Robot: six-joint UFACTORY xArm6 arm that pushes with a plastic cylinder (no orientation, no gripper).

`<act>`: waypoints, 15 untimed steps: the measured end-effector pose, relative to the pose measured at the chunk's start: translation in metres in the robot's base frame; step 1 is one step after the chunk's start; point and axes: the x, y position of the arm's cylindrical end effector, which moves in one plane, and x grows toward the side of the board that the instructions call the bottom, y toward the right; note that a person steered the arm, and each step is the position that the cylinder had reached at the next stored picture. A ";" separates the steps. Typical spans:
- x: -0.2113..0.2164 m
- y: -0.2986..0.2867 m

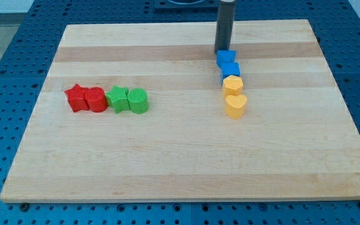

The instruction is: Push the green star to the top left corner

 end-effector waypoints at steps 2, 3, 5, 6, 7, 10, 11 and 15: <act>0.000 -0.068; 0.006 -0.082; 0.057 -0.082; 0.094 -0.082; 0.130 -0.082; 0.211 -0.148; 0.211 -0.173; 0.172 -0.185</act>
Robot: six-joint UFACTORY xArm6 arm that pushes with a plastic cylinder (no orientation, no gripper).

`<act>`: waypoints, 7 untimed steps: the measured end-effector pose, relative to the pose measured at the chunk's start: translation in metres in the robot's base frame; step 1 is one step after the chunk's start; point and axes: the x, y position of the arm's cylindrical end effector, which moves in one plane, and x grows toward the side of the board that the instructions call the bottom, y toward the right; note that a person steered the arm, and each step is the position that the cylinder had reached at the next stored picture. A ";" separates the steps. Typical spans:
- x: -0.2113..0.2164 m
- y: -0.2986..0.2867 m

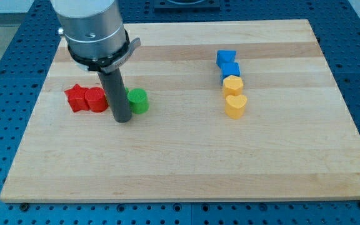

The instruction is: Push the green star to the top left corner

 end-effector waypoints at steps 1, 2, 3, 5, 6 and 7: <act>-0.011 0.000; -0.021 -0.005; -0.031 -0.019; -0.055 -0.048; -0.062 -0.048; -0.070 -0.048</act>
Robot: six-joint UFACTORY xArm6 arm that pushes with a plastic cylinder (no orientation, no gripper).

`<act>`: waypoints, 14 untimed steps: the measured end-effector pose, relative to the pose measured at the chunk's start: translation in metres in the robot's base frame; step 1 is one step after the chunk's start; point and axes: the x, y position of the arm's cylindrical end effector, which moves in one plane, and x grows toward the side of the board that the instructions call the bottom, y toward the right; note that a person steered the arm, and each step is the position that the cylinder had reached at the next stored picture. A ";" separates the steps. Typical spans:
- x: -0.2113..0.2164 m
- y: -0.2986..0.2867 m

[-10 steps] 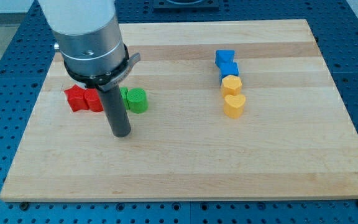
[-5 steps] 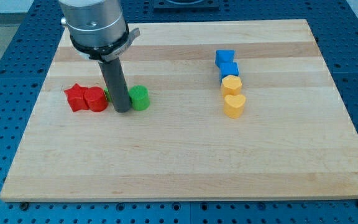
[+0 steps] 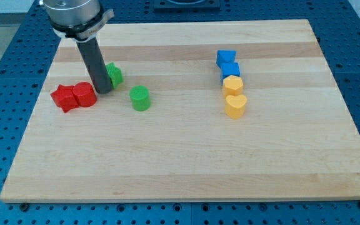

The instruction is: Push the green star to the top left corner

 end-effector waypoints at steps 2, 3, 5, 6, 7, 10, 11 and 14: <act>-0.014 0.000; -0.015 0.000; -0.032 0.021; -0.041 0.041; -0.049 0.041; -0.093 0.022; -0.111 0.019; -0.146 0.000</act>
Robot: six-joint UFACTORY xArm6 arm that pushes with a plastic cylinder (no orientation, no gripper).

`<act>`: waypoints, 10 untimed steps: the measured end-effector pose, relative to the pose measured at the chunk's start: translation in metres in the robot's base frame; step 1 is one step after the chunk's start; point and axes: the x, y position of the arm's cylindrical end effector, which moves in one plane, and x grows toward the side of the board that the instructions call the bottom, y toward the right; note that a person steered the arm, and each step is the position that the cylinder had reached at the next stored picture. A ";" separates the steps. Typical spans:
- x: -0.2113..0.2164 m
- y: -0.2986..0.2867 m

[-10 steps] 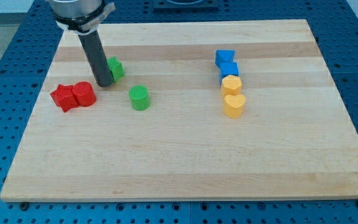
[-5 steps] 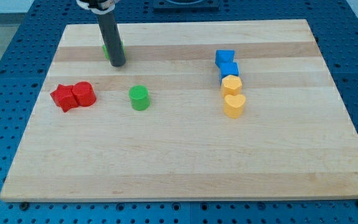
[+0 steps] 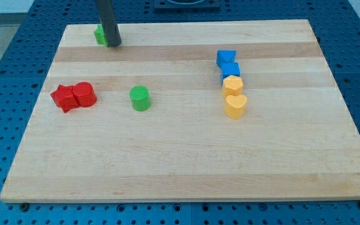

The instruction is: Push the green star to the top left corner

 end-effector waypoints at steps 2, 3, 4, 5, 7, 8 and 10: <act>-0.017 0.000; -0.019 0.005; -0.021 0.005; -0.022 -0.003; -0.022 -0.027; -0.024 -0.040; -0.024 -0.049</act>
